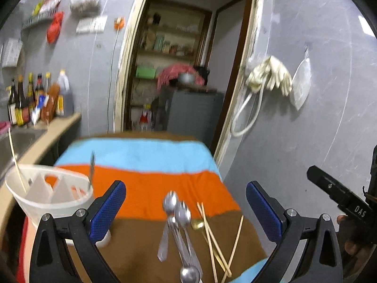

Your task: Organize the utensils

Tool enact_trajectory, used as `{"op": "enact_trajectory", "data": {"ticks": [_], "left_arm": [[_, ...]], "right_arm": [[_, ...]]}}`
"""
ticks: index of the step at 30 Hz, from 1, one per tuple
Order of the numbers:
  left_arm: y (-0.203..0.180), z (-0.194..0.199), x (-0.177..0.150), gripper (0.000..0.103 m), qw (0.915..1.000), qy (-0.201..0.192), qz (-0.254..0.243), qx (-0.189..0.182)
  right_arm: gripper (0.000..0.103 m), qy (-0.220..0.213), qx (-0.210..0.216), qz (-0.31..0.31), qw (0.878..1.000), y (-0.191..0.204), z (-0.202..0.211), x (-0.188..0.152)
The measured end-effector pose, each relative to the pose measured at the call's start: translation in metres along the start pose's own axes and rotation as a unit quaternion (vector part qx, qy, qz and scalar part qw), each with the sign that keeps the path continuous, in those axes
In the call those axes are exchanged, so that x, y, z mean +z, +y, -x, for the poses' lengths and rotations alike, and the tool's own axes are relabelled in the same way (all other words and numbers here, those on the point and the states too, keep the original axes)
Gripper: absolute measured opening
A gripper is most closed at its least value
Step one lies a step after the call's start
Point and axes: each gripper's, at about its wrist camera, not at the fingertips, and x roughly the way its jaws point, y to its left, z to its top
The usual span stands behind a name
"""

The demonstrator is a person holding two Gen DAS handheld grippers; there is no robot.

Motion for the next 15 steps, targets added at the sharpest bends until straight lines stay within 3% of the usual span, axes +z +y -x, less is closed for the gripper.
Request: {"op": "enact_trajectory", "data": {"ticks": [7, 9, 11, 15], "left_arm": [[-0.001, -0.031, -0.025, 0.102, 0.9983, 0.055, -0.009, 0.020], [0.001, -0.039, -0.031, 0.102, 0.9977, 0.064, -0.003, 0.024], [0.004, -0.050, -0.036, 0.102, 0.9964, 0.079, 0.006, 0.030], [0.012, -0.070, -0.038, 0.097, 0.9938, 0.101, 0.028, 0.037]], "right_arm": [[0.100, 0.067, 0.029, -0.007, 0.997, -0.020, -0.036, -0.036], [0.094, 0.096, 0.043, -0.017, 0.994, -0.026, -0.054, -0.050], [0.070, 0.132, 0.051, -0.031, 0.990, -0.030, -0.075, -0.066], [0.055, 0.196, 0.062, -0.066, 0.976, -0.039, -0.111, -0.096]]}}
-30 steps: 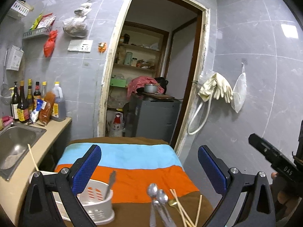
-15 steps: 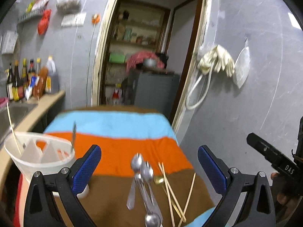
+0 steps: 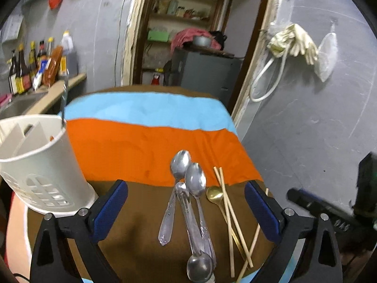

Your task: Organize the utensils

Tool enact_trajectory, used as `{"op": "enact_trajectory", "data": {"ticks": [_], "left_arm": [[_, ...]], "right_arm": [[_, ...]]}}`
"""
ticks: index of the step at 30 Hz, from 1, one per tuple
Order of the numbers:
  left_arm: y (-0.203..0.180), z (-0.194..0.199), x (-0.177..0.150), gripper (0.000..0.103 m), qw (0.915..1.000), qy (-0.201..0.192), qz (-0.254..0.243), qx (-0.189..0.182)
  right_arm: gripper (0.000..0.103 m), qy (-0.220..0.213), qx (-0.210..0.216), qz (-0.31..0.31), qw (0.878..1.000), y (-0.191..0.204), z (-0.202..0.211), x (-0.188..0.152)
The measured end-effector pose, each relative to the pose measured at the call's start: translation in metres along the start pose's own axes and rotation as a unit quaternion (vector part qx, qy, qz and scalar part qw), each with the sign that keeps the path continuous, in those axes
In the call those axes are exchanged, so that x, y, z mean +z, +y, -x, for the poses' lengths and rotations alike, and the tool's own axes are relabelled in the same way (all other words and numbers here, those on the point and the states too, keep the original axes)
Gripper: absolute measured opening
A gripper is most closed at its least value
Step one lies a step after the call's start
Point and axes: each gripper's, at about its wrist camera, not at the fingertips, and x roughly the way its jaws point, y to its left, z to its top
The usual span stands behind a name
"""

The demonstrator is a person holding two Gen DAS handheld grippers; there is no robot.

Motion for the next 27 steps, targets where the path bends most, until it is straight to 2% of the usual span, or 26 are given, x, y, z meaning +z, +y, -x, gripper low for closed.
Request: {"op": "enact_trajectory", "data": {"ticks": [2, 6, 8, 10, 17, 23, 27], "left_arm": [[0.003, -0.013, 0.003, 0.092, 0.9999, 0.013, 0.008, 0.005], [0.005, -0.040, 0.007, 0.075, 0.9986, 0.051, 0.014, -0.008], [0.004, -0.053, 0.007, 0.069, 0.9979, 0.063, 0.011, -0.008], [0.004, -0.067, 0.008, 0.063, 0.9971, 0.074, 0.011, -0.010], [0.011, -0.101, 0.017, 0.048, 0.9954, 0.090, 0.033, -0.007], [0.025, -0.121, 0.024, 0.040, 0.9933, 0.099, 0.059, 0.000], [0.028, -0.139, 0.027, 0.031, 0.9907, 0.123, 0.057, -0.004]], "right_arm": [[0.043, 0.021, 0.004, -0.008, 1.000, -0.006, -0.016, -0.008], [0.037, 0.059, 0.006, -0.011, 0.998, -0.007, -0.042, -0.015], [0.030, 0.070, 0.010, -0.011, 0.997, -0.008, -0.050, -0.018], [0.027, 0.084, 0.010, -0.013, 0.996, -0.008, -0.059, -0.021], [0.014, 0.089, 0.020, -0.037, 0.995, -0.012, -0.067, -0.013], [0.009, 0.091, 0.030, -0.058, 0.994, -0.016, -0.080, -0.009], [0.008, 0.091, 0.033, -0.062, 0.993, -0.016, -0.088, -0.004]]}}
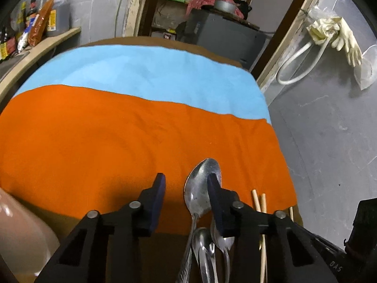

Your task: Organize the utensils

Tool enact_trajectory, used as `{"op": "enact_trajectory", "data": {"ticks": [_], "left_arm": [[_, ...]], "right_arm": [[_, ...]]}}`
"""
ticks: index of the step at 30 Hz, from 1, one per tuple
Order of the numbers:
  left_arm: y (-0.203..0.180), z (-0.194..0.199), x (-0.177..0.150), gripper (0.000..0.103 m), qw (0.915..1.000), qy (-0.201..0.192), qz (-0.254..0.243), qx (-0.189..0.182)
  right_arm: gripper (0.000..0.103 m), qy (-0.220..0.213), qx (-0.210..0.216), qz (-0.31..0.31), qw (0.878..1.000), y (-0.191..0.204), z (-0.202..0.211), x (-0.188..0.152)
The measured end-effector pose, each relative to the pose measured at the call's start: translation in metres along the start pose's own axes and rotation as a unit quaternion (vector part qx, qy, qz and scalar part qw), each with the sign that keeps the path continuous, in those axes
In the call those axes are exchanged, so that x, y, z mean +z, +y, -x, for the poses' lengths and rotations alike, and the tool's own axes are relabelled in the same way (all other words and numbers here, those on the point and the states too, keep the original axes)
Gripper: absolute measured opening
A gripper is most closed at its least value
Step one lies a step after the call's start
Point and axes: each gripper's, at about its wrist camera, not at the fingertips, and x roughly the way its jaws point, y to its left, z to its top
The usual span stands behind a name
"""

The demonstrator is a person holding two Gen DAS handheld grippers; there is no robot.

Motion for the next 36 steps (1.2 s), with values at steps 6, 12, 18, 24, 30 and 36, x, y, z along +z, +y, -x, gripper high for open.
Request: {"op": "enact_trajectory", "data": {"ticks": [6, 12, 18, 24, 30, 36], "left_arm": [[0.000, -0.015, 0.008, 0.029, 0.9990, 0.029, -0.015, -0.032], [-0.001, -0.021, 0.014, 0.015, 0.9974, 0.051, -0.034, -0.038], [0.001, -0.019, 0.017, 0.007, 0.9966, 0.062, -0.032, -0.043], [-0.005, 0.003, 0.014, 0.003, 0.9972, 0.040, -0.049, -0.039], [-0.012, 0.041, 0.008, 0.003, 0.9972, -0.012, -0.069, -0.026], [-0.012, 0.088, -0.003, 0.003, 0.9929, -0.081, -0.085, -0.018]], "right_arm": [[0.008, 0.006, 0.005, -0.003, 1.000, -0.001, -0.003, 0.006], [0.008, 0.017, 0.004, -0.010, 1.000, -0.003, -0.004, 0.009], [0.008, 0.037, -0.018, 0.002, 0.999, 0.005, -0.007, 0.014], [0.006, 0.038, -0.027, 0.004, 0.999, 0.009, -0.004, 0.018], [0.005, -0.005, 0.010, -0.017, 1.000, 0.014, 0.018, 0.015], [0.005, -0.078, 0.045, 0.020, 0.996, 0.043, 0.055, 0.012]]}}
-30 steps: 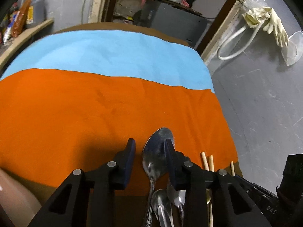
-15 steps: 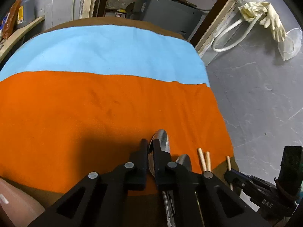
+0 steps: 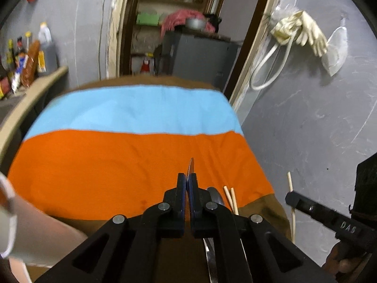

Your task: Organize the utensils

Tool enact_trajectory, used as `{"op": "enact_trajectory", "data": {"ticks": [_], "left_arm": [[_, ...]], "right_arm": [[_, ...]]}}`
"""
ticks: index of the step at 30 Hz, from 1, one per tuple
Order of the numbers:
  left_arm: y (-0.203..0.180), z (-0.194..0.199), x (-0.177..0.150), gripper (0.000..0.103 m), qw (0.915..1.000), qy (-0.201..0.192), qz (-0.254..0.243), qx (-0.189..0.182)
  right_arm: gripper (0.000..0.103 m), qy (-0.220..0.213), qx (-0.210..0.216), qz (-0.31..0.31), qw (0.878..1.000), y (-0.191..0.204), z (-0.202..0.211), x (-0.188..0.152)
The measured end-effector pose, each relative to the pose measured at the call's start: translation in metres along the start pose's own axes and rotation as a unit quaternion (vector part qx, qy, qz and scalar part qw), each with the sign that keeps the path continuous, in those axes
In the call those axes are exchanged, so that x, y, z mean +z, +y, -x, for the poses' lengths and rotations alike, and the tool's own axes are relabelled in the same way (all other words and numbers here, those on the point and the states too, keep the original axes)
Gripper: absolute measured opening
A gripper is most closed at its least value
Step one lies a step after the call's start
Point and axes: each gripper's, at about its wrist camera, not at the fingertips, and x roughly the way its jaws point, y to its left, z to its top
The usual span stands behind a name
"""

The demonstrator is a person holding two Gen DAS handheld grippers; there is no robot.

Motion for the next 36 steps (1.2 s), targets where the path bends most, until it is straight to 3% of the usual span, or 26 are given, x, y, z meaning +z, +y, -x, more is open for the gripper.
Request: {"op": "enact_trajectory", "data": {"ticks": [16, 25, 36], "left_arm": [[0.014, 0.105, 0.019, 0.002, 0.9929, -0.118, 0.016, 0.007], [0.037, 0.170, 0.031, 0.002, 0.9844, -0.175, 0.005, 0.015], [0.081, 0.235, 0.029, 0.002, 0.9714, -0.232, 0.014, 0.051]], "right_arm": [[0.005, -0.099, 0.059, 0.074, 0.991, 0.083, 0.058, 0.022], [0.005, -0.158, 0.091, 0.097, 0.978, 0.138, 0.079, 0.028], [0.005, -0.211, 0.139, 0.136, 0.958, 0.210, 0.078, 0.031]]}}
